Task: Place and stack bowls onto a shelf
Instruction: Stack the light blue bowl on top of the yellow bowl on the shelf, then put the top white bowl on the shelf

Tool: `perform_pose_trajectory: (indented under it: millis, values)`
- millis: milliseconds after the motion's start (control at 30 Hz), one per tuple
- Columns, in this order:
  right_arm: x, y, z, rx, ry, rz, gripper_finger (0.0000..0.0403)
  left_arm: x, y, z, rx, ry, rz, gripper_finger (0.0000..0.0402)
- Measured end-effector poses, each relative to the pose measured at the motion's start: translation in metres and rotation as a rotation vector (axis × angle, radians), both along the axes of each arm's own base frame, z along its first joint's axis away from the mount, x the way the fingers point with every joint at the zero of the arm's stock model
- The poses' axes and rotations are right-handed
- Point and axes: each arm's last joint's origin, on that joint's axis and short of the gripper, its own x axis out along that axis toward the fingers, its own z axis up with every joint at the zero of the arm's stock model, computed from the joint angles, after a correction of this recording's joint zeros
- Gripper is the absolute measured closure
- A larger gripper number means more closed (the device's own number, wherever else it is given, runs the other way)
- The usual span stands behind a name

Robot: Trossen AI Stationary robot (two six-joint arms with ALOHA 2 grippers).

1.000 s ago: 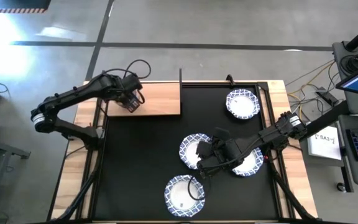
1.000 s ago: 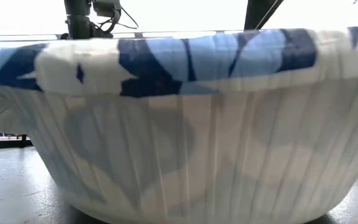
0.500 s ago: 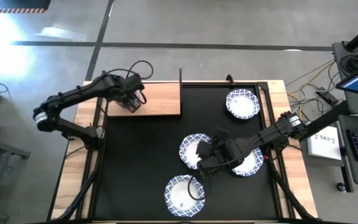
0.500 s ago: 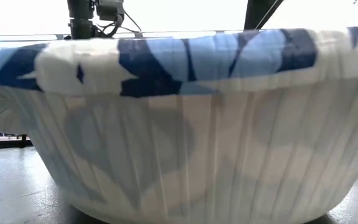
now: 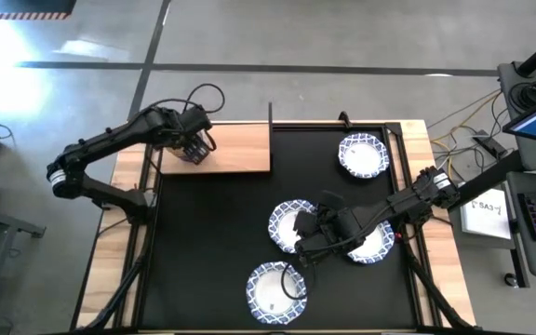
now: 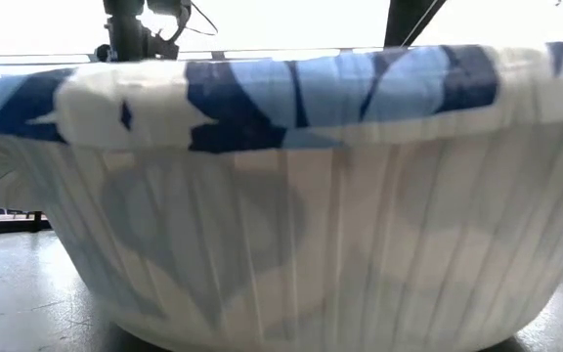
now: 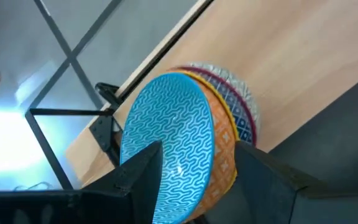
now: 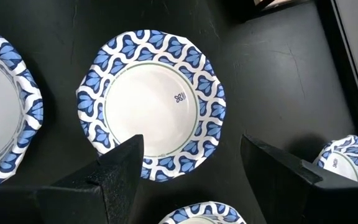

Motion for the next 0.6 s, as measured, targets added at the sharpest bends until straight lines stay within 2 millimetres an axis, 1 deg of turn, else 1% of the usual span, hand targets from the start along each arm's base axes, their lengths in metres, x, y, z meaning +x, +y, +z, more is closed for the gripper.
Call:
perform_pose_trajectory:
  millis: [233,367,467,600]
  values:
    - [0.0,0.0,0.0,0.0,0.0,0.0,0.0147,-0.001,-0.002,0.019,-0.012,-0.093,-0.013,0.0219]
    - [0.0,0.0,0.0,0.0,0.0,0.0,0.0147,0.003,-0.007,0.026,-0.048,-0.165,-0.043,0.0219]
    - [0.0,0.0,0.0,0.002,0.001,0.0,0.0147,0.009,-0.014,0.028,-0.073,-0.213,-0.087,0.0219]
    - [-0.001,0.002,-0.001,0.074,0.033,0.013,0.0147,0.02,-0.03,0.025,-0.09,-0.245,-0.161,0.0219]
